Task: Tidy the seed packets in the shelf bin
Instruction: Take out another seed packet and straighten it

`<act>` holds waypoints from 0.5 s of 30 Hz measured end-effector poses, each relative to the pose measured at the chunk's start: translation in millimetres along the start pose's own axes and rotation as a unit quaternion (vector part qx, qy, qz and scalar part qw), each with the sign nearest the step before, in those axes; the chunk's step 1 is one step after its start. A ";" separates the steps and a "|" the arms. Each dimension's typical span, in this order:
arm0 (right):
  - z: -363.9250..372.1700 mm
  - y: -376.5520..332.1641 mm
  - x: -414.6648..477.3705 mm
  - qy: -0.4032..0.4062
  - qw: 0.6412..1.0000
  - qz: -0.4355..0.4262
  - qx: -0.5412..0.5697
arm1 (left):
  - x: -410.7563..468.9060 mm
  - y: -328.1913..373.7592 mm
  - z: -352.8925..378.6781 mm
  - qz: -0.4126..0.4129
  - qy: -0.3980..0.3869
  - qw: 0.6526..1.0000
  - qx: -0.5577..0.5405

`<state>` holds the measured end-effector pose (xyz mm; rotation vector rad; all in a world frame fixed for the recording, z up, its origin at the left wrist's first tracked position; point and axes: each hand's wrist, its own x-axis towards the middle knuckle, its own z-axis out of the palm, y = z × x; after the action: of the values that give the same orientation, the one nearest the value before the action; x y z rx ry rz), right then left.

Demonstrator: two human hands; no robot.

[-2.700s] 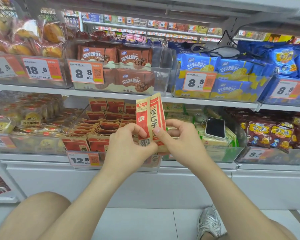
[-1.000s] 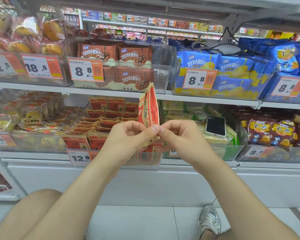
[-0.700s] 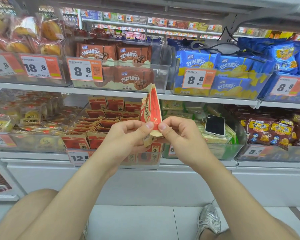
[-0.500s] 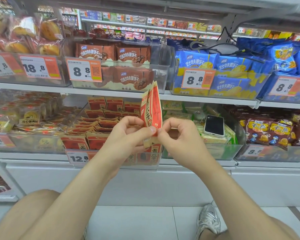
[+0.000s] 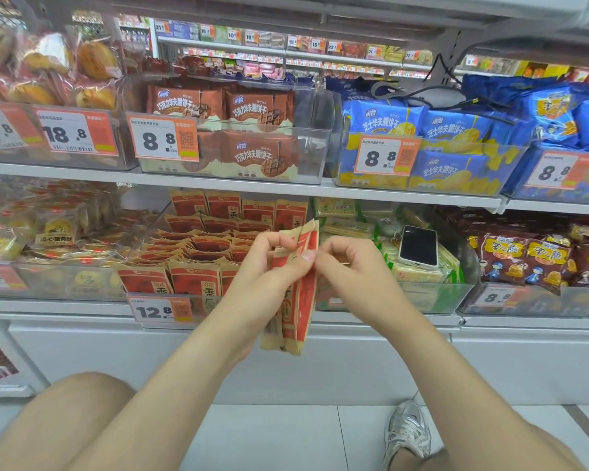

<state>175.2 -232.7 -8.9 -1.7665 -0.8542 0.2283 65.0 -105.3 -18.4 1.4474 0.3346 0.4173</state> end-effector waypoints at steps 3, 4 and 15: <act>-0.9 -2.3 1.6 0.052 0.998 -0.001 0.030 | 0.3 -3.6 3.3 0.011 -0.029 0.999 0.029; 0.0 -3.1 1.5 0.058 0.997 0.002 0.049 | 0.3 -4.1 4.9 0.014 -0.036 0.998 0.040; 8.0 -3.3 1.1 0.052 0.995 -0.031 0.083 | -0.5 -4.0 14.0 0.049 -0.018 0.996 0.070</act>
<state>170.3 -225.5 -8.6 -1.5808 -0.7899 0.1609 71.3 -118.1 -21.0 1.6119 0.2687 0.4524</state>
